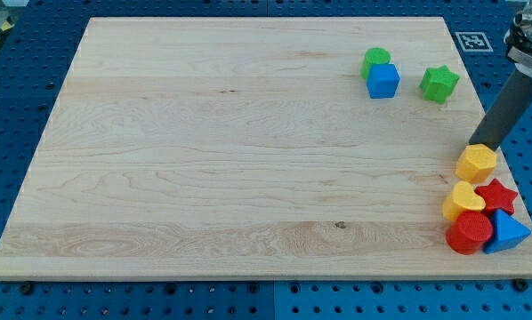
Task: Move the green star to the left side of the yellow hexagon
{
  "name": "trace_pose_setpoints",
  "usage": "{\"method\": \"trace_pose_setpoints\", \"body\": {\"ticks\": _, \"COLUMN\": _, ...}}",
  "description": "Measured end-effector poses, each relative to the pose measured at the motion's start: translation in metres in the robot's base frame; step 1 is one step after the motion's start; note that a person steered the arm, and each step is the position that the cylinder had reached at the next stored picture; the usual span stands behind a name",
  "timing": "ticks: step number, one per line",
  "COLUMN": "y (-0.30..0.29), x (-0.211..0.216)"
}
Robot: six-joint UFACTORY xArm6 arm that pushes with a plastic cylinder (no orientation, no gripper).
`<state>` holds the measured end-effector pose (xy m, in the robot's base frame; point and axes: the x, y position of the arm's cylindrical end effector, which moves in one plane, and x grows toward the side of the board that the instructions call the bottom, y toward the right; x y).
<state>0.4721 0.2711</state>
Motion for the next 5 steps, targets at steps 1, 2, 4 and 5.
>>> {"method": "trace_pose_setpoints", "body": {"ticks": 1, "y": 0.002, "x": 0.020}}
{"method": "trace_pose_setpoints", "body": {"ticks": 2, "y": 0.002, "x": 0.005}}
{"method": "trace_pose_setpoints", "body": {"ticks": 4, "y": 0.012, "x": -0.098}}
{"method": "trace_pose_setpoints", "body": {"ticks": 5, "y": 0.008, "x": -0.149}}
